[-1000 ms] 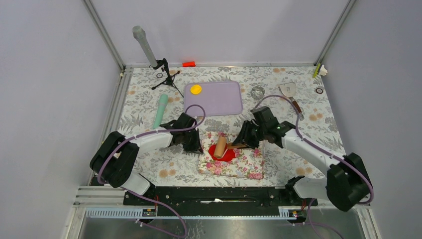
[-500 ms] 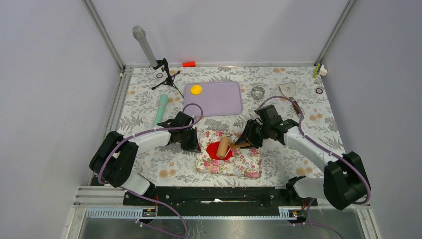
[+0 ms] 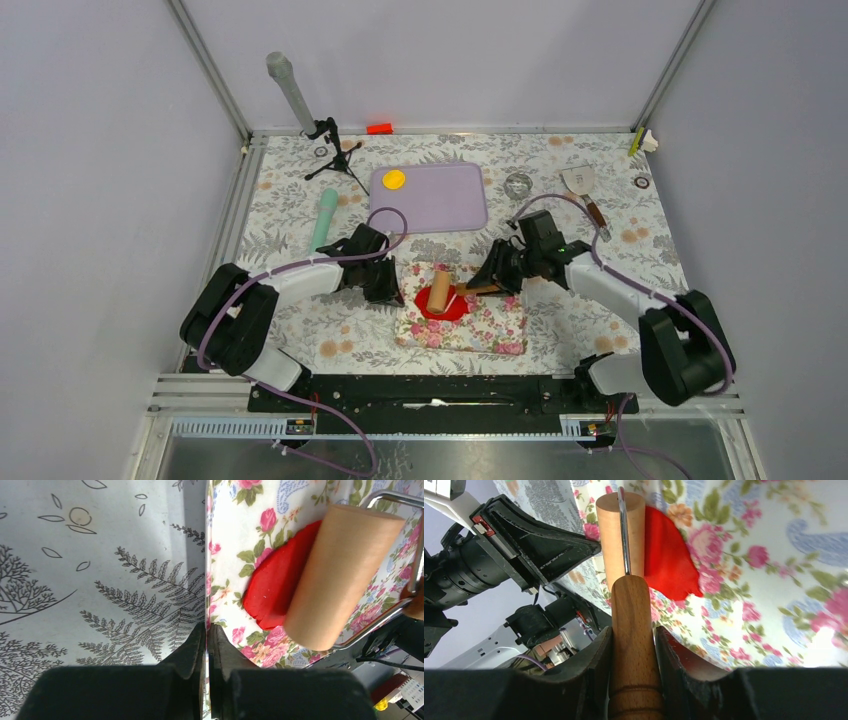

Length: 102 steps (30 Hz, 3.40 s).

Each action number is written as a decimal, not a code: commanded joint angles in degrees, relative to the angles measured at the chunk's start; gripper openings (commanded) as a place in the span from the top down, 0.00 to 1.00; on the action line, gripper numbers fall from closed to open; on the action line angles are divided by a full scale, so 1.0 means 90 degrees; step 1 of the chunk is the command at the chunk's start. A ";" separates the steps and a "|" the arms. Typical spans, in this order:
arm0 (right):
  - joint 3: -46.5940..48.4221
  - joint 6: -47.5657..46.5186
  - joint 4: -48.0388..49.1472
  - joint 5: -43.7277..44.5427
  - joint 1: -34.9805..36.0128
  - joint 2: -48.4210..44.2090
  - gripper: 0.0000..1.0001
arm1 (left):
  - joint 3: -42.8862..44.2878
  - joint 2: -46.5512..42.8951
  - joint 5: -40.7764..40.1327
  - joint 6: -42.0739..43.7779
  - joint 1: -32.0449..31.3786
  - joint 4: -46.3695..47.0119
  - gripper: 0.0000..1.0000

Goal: Roll out the dumpling wrappers from the dough
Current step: Flatten out the dough on the work surface.

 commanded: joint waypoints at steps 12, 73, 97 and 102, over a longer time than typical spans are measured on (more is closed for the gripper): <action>-0.0429 -0.0665 -0.3658 0.2096 -0.0696 -0.0885 1.00 | 0.0055 -0.0090 -0.0021 -0.0032 0.0142 0.0310 1.00; 0.0056 -0.0757 -0.4482 0.2759 0.0017 -0.1263 1.00 | 0.0094 -0.0009 0.0029 -0.0039 0.0142 0.0297 1.00; 0.1616 0.0448 -0.2400 0.1495 0.0866 -0.0074 1.00 | 0.0026 -0.0115 0.0110 -0.0100 0.0142 0.0382 1.00; 0.1078 0.0813 -0.1922 0.1514 0.0874 0.0214 1.00 | 0.0054 -0.0094 0.0150 -0.0111 0.0142 0.0384 1.00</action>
